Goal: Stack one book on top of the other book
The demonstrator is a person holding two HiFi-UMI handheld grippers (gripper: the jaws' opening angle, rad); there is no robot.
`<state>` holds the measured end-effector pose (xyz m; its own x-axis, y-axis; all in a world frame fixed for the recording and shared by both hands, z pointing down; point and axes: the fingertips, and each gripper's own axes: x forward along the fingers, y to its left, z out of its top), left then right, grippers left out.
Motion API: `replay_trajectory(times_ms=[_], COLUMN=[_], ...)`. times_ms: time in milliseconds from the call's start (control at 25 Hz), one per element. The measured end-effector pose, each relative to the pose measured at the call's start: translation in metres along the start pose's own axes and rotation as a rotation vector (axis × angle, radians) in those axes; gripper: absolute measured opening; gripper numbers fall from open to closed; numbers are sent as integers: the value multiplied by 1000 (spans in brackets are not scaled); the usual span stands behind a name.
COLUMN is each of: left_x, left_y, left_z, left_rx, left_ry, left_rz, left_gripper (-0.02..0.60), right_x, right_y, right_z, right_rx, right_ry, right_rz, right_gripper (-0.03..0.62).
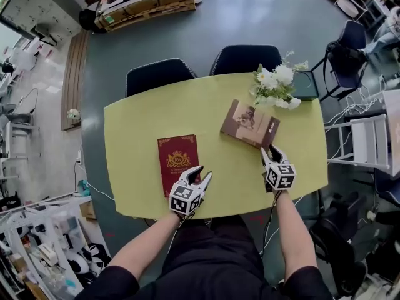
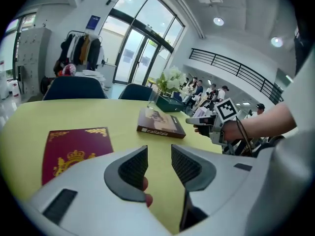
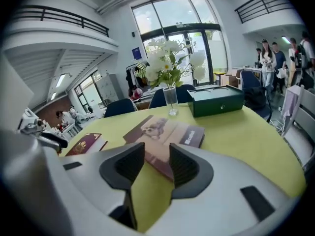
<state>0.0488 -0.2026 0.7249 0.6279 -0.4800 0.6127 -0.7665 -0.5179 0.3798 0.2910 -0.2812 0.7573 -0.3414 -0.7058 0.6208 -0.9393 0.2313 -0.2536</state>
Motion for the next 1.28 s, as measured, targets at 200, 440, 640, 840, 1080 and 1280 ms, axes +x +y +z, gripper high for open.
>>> replay_trajectory(times_ms=[200, 440, 640, 840, 1080, 1280], left_x=[48, 100, 132, 158, 182, 197], left_y=[-42, -54, -55, -51, -53, -57], left_z=[1, -5, -2, 9, 14, 19], left_rx=[-1, -81, -106, -106, -176, -202], left_ry=[36, 91, 112, 116, 122, 112], left_rz=[-46, -53, -41, -19, -14, -38], left_gripper=[166, 183, 186, 189, 189, 189], right_x=[11, 30, 51, 70, 90, 103], right_y=[-39, -78, -96, -101, -105, -106], right_z=[14, 12, 17, 32, 42, 41], right_rx=[-133, -210, -239, -278, -311, -257], right_ry=[37, 113, 144, 147, 176, 195], right_rz=[80, 147, 193, 244, 293, 324], right_gripper=[169, 187, 190, 190, 190, 190])
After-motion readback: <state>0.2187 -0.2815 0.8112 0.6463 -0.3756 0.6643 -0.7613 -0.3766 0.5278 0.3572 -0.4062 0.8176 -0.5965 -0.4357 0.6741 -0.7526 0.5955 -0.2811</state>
